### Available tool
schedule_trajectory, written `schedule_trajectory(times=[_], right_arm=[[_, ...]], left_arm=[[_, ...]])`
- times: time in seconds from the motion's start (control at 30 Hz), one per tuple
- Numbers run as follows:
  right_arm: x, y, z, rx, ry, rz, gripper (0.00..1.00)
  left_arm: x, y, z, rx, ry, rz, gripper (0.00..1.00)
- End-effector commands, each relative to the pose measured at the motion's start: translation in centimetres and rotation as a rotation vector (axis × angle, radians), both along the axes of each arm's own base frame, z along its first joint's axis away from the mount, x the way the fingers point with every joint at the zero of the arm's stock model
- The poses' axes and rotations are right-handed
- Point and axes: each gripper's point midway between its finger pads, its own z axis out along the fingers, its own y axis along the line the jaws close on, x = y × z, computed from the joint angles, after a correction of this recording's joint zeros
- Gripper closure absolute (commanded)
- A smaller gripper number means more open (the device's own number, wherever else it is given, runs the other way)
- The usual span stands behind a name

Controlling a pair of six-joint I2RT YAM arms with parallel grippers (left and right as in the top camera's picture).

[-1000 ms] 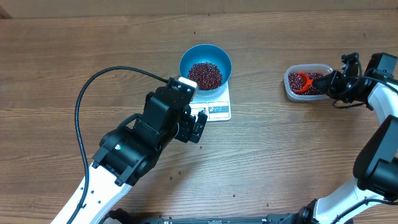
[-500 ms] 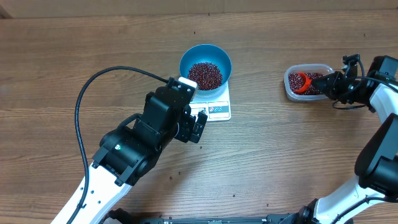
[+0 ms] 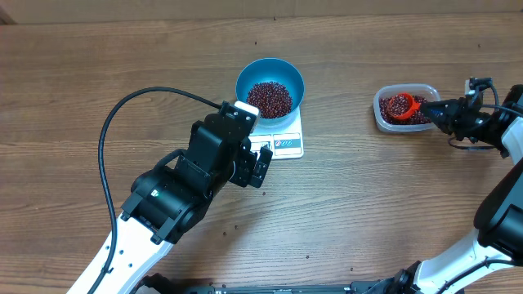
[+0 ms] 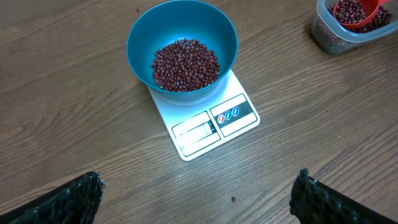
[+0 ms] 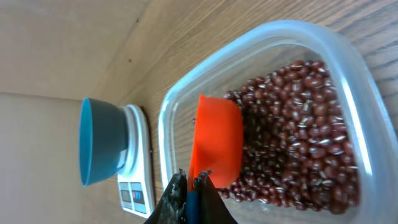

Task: Scoop item into bowl and weigh 150g on scale
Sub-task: 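Lift the filled scoop up out of the tub with the right gripper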

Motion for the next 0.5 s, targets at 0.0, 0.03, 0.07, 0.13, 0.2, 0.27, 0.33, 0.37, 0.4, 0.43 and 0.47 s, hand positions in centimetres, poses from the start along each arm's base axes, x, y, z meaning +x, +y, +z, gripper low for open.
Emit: schedule_trajectory(times=[0.0,0.03,0.07,0.13,0.2,0.27,0.33,0.37,0.4,0.43,0.47], right_arm=[[-0.1,0.7,0.7,0.063,-0.033,0.022,0.96],[-0.1,0.8,0.8,0.07,-0.037,0.024,0.96],[-0.1,0.8,0.9,0.073,-0.038,0.025,0.96],[-0.1,1.0,1.2,0.088,-0.047,0.031,0.96],[-0.1,1.1,1.3,0.097,-0.054,0.034,0.96],[-0.1,1.1,1.5,0.105,-0.059,0.035,0.96],[-0.1,1.0,1.5,0.108,-0.061,0.033,0.96],[-0.1,0.9,1.6,0.111,-0.063,0.032,0.96],[-0.2,0.9,1.7,0.117,-0.067,0.032,0.96],[-0.2,0.8,1.9,0.129,-0.075,0.032,0.96],[-0.2,0.8,2.1,0.138,-0.082,0.032,0.96]], left_arm=[[0.0,0.3,0.7,-0.014,-0.017,0.014,0.01],[0.0,0.3,0.7,-0.014,-0.017,0.014,0.0],[0.0,0.3,0.7,-0.014,-0.017,0.014,0.0],[0.0,0.3,0.7,-0.014,-0.017,0.014,0.0],[0.0,0.3,0.7,-0.014,-0.017,0.014,0.01],[0.0,0.3,0.7,-0.014,-0.017,0.014,0.0],[0.0,0.3,0.7,-0.014,-0.017,0.014,0.0],[0.0,0.3,0.7,-0.014,-0.017,0.014,0.01],[0.0,0.3,0.7,-0.014,-0.017,0.014,0.0],[0.0,0.3,0.7,-0.014,-0.017,0.014,0.0],[0.0,0.3,0.7,-0.014,-0.017,0.014,0.0]])
